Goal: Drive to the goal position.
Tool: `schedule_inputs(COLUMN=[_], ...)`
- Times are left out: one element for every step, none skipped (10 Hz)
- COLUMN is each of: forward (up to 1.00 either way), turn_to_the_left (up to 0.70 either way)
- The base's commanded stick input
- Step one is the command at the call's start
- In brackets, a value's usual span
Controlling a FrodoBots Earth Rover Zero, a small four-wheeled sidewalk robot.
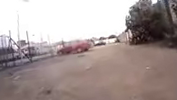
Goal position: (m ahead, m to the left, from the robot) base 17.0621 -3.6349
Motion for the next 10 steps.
schedule_inputs(forward=[0.50,0.50,0.50,0.50,0.50,0.50,0.50,0.50,0.50,0.50], turn_to_the_left=[0.00,0.00,0.00,0.00,0.00,0.00,0.00,0.00,0.00,0.00])
